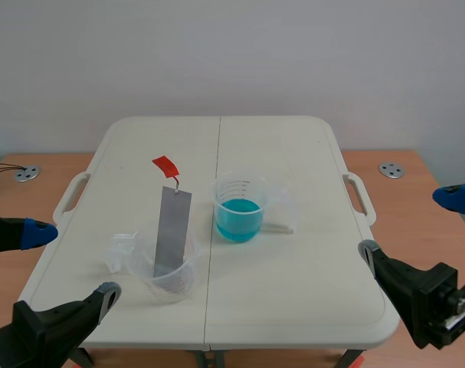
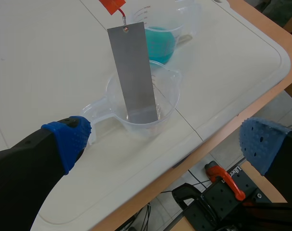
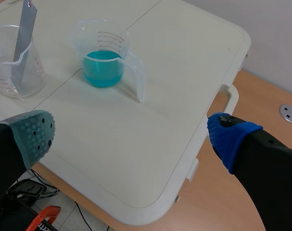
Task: Hold the metal plate by the orange handle, dip it into the blue solution, take it out and point at it, then put the plate back in the beaker on the left.
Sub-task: 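Lift the metal plate out of the left beaker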
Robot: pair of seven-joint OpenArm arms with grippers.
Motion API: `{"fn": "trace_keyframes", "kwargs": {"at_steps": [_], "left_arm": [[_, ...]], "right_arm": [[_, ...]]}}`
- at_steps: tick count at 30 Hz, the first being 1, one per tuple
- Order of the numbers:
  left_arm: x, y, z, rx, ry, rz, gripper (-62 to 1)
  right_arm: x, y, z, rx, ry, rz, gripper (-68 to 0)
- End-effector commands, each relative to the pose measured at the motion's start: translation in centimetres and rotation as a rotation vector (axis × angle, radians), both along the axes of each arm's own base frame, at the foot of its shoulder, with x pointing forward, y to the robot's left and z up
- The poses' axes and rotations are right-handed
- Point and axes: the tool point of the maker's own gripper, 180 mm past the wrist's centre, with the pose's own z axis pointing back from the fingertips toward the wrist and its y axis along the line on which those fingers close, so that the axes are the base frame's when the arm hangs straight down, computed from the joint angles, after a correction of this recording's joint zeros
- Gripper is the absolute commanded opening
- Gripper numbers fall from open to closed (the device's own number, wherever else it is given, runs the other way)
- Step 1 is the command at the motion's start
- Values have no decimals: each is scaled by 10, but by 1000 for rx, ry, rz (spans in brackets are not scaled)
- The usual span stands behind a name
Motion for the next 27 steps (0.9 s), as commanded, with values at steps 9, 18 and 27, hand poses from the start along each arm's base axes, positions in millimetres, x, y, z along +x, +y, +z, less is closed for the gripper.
{"fn": "trace_keyframes", "kwargs": {"at_steps": [9,18,27], "left_arm": [[3,-1,7,-21,-25,6,14],[4,0,7,-20,-25,10,14],[4,0,7,-21,-28,13,14]], "right_arm": [[4,3,8,8,-32,11,-12],[4,3,9,9,-32,14,-12],[11,6,13,16,-53,26,-12]]}}
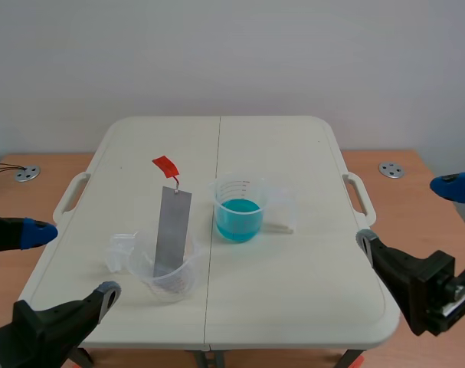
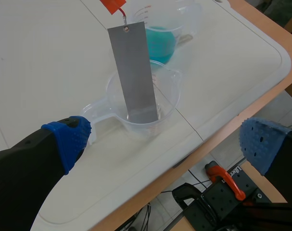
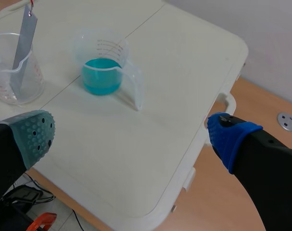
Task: Hold the metal plate by the orange handle, dip it into the blue solution, take it out and point at it, then put the plate back in the beaker on the left.
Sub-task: 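Lift the metal plate out of the left beaker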
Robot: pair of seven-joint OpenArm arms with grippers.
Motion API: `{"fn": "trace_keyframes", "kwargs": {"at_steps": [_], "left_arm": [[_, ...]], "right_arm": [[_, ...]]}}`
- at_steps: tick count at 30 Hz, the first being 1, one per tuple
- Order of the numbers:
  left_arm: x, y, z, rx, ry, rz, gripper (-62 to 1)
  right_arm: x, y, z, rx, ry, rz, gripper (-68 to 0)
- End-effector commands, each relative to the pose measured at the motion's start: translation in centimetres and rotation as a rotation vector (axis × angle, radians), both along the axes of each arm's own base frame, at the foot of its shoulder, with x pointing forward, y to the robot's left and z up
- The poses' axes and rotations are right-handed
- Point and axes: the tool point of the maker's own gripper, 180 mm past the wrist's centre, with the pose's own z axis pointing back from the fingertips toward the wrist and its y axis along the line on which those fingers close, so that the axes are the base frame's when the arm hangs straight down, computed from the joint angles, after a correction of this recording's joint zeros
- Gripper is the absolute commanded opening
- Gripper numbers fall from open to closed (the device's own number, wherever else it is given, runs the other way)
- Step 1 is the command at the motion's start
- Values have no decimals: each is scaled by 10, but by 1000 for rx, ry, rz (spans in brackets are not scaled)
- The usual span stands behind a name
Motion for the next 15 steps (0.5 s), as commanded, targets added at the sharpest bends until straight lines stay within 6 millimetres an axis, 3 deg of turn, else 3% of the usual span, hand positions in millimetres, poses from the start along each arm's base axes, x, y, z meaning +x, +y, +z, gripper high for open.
{"fn": "trace_keyframes", "kwargs": {"at_steps": [1,2,3,7,8,15], "left_arm": [[4,0,7,-20,-27,13,14],[5,1,7,-17,-28,17,14],[5,2,7,-14,-30,22,-26],[5,2,7,-13,-29,21,-542],[5,2,7,-13,-29,21,-606],[6,11,2,10,-22,75,-579]], "right_arm": [[4,5,5,14,-21,15,-12],[4,6,4,18,-20,17,-12],[6,8,3,22,-20,19,-12],[12,11,-2,35,-19,27,-12],[14,13,-3,39,-19,30,-12],[23,34,-4,80,-30,103,-12]]}}
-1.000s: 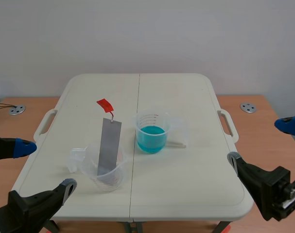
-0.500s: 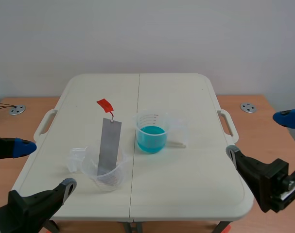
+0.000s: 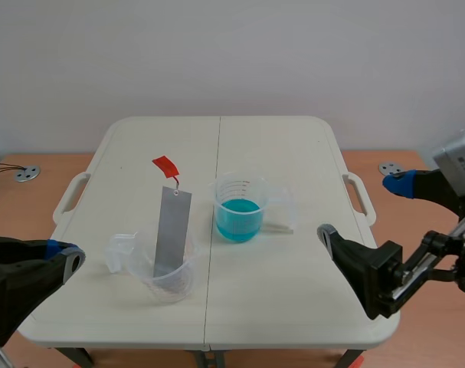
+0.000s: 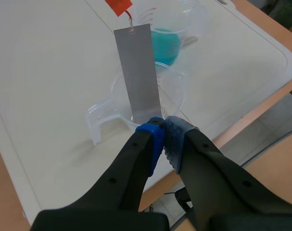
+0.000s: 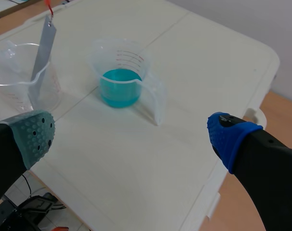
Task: Hold the metal plate by the orange handle, dip it into the blue solution, take it out and point at it, then put the plate back in the beaker on the left.
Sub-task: 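Lift the metal plate out of the left beaker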
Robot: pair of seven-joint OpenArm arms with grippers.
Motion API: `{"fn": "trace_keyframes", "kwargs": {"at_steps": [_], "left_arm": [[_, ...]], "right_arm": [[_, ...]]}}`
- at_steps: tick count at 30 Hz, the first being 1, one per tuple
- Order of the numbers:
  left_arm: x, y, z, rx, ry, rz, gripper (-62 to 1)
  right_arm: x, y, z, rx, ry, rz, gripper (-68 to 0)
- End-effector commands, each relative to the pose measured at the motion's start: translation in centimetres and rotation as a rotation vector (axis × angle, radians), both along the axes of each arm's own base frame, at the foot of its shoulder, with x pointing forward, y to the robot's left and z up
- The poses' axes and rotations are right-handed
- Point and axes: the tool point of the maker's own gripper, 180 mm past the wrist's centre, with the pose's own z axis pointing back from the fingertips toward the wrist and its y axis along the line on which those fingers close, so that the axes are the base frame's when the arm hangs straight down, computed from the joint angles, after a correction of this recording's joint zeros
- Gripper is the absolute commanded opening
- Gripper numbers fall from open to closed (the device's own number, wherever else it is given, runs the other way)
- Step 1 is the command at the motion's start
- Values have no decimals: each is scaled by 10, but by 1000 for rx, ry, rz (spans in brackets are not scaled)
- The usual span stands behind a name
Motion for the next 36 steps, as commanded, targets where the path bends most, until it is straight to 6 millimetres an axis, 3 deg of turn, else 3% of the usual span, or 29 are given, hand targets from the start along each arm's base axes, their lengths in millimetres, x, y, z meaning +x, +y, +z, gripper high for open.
{"fn": "trace_keyframes", "kwargs": {"at_steps": [1,5,10,16,23,31,36], "left_arm": [[-1,8,-2,22,-3,43,-579],[-14,30,-19,158,32,98,-579],[-53,51,-48,281,144,101,-579],[-105,73,-86,336,323,113,-579],[-142,99,-119,373,451,138,-579],[-190,95,-147,353,596,106,-579],[-206,92,-155,348,640,96,-579]], "right_arm": [[8,4,11,13,-43,13,-12],[17,15,14,29,-62,40,-12],[29,31,16,53,-81,76,-12],[43,51,15,78,-92,122,-12],[58,78,19,103,-110,177,-12],[68,115,18,124,-95,259,-12],[78,133,13,127,-75,284,-12]]}}
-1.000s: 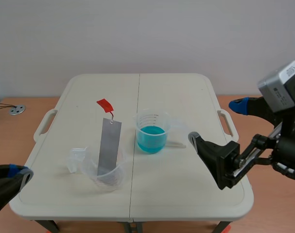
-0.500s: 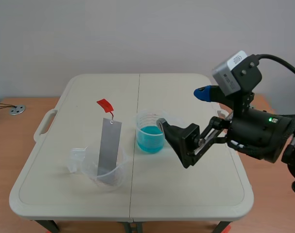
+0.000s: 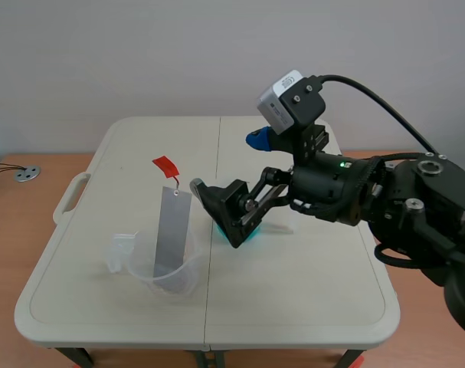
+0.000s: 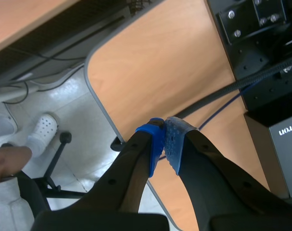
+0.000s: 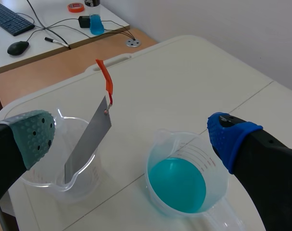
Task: Hold the metal plate by the orange handle, dip it into the blue solution, take it out and point at it, then put the plate back in the beaker on the left.
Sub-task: 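Lift the metal plate out of the left beaker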
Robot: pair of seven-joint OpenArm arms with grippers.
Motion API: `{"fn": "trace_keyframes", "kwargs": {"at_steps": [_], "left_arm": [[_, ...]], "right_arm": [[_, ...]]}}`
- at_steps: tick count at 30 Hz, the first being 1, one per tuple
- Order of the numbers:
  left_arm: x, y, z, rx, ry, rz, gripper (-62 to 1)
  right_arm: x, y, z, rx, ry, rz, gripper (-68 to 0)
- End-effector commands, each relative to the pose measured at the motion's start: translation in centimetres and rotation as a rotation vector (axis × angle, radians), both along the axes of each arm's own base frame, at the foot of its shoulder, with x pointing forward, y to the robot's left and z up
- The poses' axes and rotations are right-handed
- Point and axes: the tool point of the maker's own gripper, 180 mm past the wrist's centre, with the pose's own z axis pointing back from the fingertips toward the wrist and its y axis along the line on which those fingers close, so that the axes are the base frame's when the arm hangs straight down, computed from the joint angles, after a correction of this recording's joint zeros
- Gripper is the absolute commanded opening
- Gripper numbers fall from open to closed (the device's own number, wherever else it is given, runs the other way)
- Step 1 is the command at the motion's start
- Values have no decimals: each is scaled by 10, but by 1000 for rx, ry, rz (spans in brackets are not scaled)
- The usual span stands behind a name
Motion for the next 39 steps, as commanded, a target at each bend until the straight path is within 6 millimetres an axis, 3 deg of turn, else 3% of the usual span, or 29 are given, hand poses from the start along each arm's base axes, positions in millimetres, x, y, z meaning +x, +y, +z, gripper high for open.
{"fn": "trace_keyframes", "kwargs": {"at_steps": [1,9,18,30,39], "left_arm": [[5,-6,2,-15,-17,1,-579],[1,-7,1,-17,-4,0,-579],[0,-7,1,-17,-3,0,-579],[-2,-5,-1,-9,13,-1,-579],[-3,-6,-1,-11,14,-1,-579]], "right_arm": [[9,5,13,29,-32,2,-12],[21,35,8,35,-5,47,-12],[22,66,-7,11,39,109,-12],[17,89,-10,22,62,158,-13],[13,94,-11,22,70,171,-172]]}}
